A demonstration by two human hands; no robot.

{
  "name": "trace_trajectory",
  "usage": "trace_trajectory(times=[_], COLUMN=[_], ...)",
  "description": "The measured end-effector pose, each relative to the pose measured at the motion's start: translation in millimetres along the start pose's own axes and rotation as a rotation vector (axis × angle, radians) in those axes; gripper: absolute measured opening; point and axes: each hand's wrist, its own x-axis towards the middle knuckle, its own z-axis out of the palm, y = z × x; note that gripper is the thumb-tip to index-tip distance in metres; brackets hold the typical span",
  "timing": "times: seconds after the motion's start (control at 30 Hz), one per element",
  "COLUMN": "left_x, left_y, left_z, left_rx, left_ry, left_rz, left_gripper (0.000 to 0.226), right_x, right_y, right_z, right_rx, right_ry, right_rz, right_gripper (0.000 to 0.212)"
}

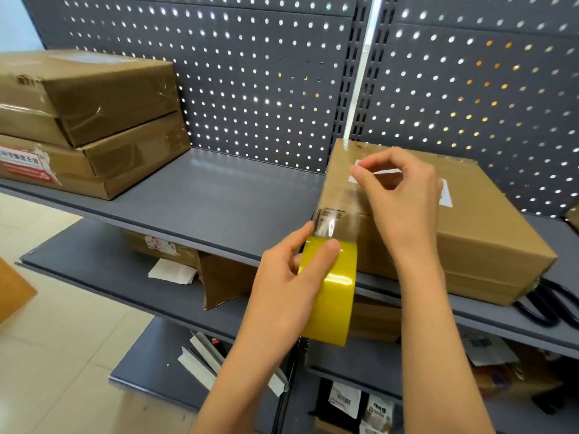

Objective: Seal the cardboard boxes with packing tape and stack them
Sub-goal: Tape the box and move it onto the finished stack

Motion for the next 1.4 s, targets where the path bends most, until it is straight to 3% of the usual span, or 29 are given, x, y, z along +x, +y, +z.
trace_trajectory(times=[0.17,0.3,0.57,0.67,0.83,0.9,1.0,1.1,1.2,1.3,1.4], left_x=[1,1,5,8,10,9,9,12,13,14,14], left_y=[0,-1,1,-1,-1,-2,-2,-5,-6,-4,-4], left_z=[4,5,3,3,3,4,4,4,2,3,5], left_rx=[0.013,0.022,0.008,0.045,0.081,0.083,0.066,0.091,0.099,0.102,0.095], left_ry=[-0.005,-0.005,-0.036,-0.028,-0.026,-0.021,-0.011,-0.011,-0.046,-0.043,-0.027], left_rz=[-0.02,-0.001,-0.007,-0.023,-0.024,-0.032,-0.021,-0.006,0.024,0.001,-0.023], left_gripper=[0.051,0.03,0.026,0.061,0.074,0.066,0.035,0.056,0.04,0.03,0.03], right_x=[0,-1,0,-1,-2,-1,-1,-1,0,0,0], right_y=[1,1,2,2,0,0,0,-1,-2,1,0], right_z=[2,4,8,10,11,12,13,14,12,13,8], right_rx=[-0.033,-0.064,-0.132,-0.174,-0.228,-0.253,-0.302,-0.368,-0.412,-0.459,-0.294], right_ry=[-0.004,-0.003,0.007,-0.005,-0.019,-0.026,-0.04,-0.056,-0.055,-0.015,0.015], right_rz=[0.038,0.08,0.145,0.157,0.161,0.165,0.172,0.166,0.141,0.094,0.01], right_gripper=[0.005,0.005,0.006,0.005,0.004,0.003,0.006,0.018,0.043,0.033,0.024])
